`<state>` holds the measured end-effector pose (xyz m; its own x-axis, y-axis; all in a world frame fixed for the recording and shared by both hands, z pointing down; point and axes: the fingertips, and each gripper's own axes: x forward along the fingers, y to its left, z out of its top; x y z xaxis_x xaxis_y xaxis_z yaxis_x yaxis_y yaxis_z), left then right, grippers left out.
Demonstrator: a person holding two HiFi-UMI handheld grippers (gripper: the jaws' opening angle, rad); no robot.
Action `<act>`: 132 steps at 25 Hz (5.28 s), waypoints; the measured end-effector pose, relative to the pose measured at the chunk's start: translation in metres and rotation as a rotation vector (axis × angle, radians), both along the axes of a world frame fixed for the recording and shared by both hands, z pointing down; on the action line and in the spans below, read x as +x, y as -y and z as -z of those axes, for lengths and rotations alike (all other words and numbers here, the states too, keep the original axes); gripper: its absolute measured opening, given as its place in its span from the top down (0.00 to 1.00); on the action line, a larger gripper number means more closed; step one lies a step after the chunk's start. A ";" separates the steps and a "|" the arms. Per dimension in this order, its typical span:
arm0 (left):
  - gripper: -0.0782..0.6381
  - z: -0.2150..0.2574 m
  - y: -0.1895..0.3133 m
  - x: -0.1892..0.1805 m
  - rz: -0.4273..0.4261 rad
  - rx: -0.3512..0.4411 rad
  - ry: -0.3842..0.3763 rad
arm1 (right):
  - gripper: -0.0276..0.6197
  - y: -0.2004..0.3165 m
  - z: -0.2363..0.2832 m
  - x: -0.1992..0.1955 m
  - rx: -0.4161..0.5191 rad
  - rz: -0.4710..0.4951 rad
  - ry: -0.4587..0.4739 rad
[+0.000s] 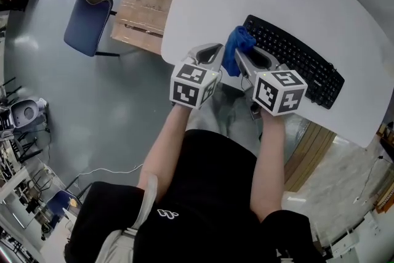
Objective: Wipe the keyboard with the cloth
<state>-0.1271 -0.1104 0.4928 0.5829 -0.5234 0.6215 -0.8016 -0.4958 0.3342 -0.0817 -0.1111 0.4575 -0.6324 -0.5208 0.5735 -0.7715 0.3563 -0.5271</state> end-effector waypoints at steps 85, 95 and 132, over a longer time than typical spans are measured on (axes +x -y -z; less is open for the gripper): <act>0.89 -0.031 -0.089 0.238 -0.336 -0.088 -0.017 | 0.81 -0.103 -0.060 0.236 -0.165 -0.343 -0.093; 0.89 -0.031 -0.107 0.277 -0.382 -0.084 -0.017 | 0.81 -0.120 -0.054 0.274 -0.150 -0.386 -0.102; 0.89 -0.021 -0.147 0.374 -0.407 -0.053 -0.071 | 0.81 -0.171 -0.020 0.406 0.012 -0.575 -0.126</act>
